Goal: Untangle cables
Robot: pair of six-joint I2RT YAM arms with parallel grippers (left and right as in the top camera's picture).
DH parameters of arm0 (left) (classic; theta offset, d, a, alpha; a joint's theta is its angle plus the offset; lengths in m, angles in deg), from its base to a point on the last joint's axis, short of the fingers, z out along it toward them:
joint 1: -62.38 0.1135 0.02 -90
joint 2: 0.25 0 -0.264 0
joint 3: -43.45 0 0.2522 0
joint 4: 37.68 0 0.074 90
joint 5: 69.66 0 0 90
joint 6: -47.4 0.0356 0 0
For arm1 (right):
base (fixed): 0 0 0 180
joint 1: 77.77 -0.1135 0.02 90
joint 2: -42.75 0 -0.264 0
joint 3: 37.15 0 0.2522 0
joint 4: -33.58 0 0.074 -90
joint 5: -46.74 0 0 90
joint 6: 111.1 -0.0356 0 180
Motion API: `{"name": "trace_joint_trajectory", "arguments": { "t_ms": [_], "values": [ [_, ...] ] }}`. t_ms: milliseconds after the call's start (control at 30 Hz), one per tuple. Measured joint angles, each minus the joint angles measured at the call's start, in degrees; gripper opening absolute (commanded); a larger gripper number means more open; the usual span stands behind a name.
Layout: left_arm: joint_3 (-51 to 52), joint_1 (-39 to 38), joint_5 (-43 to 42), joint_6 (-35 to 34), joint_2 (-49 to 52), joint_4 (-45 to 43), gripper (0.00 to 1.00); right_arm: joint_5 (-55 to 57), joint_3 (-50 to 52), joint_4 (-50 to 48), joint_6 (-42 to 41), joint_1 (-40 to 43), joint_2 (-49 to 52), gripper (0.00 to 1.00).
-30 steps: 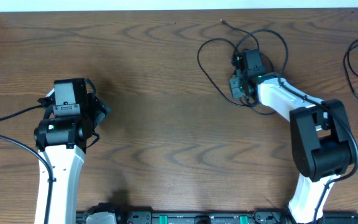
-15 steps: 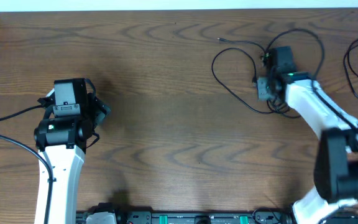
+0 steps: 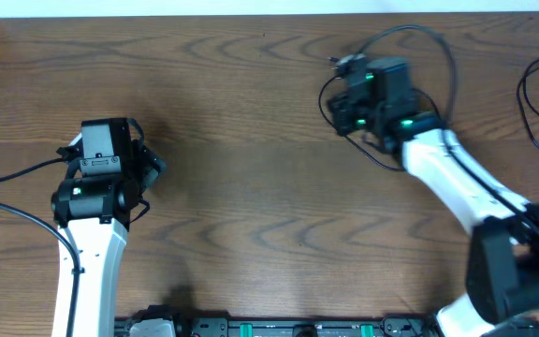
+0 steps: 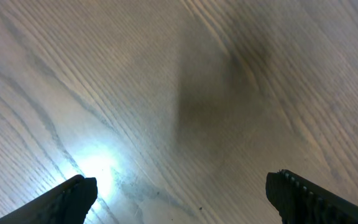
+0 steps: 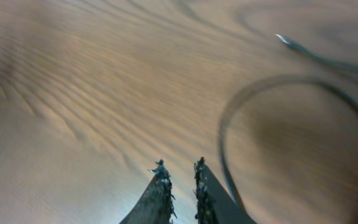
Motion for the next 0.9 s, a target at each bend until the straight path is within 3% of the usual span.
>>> {"name": "trace_joint_trajectory", "arguments": {
  "t_ms": [133,267,533,900],
  "values": [
    [0.0,0.0,0.0,0.0,0.0,0.0,0.94,1.3,0.0,-11.5,1.2,-3.0,7.4,0.01],
    [0.0,0.0,0.0,0.0,0.0,0.0,0.94,2.9,-0.2,-19.9,1.8,-3.1,14.5,0.01],
    [0.0,0.0,0.0,0.0,0.0,0.0,0.94,5.7,-8.4,-20.5,4.0,-2.5,24.1,0.01],
    [0.0,0.0,0.0,0.0,0.0,0.0,0.94,12.3,-10.4,-18.7,5.1,-1.8,24.9,0.01]
  ]
}}
